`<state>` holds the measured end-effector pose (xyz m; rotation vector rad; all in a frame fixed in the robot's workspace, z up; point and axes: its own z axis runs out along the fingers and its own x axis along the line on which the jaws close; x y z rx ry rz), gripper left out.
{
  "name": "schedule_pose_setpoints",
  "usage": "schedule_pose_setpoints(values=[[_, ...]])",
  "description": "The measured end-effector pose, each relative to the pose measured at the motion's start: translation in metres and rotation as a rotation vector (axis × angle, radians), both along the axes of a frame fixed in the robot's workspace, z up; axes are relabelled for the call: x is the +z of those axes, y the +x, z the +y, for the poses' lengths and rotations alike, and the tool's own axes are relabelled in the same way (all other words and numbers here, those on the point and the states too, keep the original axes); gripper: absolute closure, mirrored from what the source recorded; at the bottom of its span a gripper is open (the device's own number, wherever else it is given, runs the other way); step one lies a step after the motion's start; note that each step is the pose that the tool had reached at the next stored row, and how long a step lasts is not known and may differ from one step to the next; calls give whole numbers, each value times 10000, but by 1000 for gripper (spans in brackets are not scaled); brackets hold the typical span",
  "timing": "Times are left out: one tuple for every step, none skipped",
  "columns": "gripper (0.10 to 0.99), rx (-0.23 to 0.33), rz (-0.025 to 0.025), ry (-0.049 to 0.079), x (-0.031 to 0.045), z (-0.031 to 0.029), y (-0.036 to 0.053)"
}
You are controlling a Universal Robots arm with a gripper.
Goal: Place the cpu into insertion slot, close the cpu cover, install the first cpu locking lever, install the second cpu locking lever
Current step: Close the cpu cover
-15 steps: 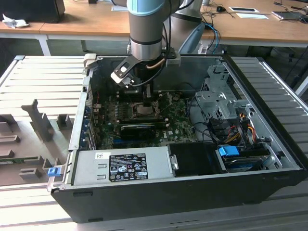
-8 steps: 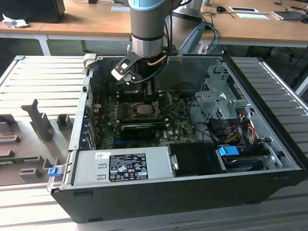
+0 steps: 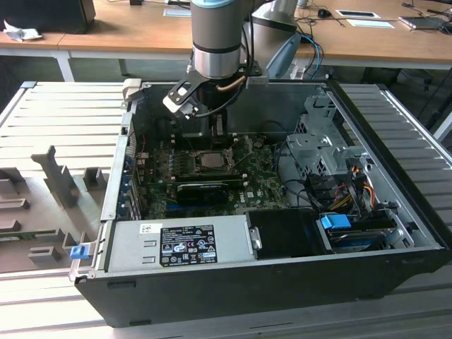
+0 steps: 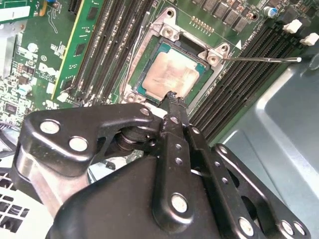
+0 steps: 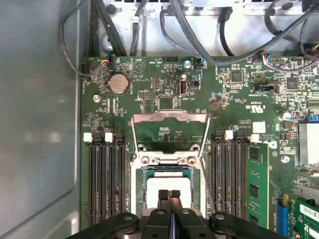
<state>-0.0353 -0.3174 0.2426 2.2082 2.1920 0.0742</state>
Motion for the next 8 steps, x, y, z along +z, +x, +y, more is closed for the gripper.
schedule_pose_setpoints(values=[[980, 0, -1, 1, 19, 0, 0], [980, 0, 0, 1, 31, 0, 0], [980, 0, 0, 0, 39, 0, 0], [980, 0, 0, 1, 45, 0, 0], [980, 0, 0, 0, 50, 0, 0], [980, 0, 0, 0, 58, 0, 0], [980, 0, 0, 0, 71, 0, 0], [980, 0, 0, 0, 83, 0, 0]])
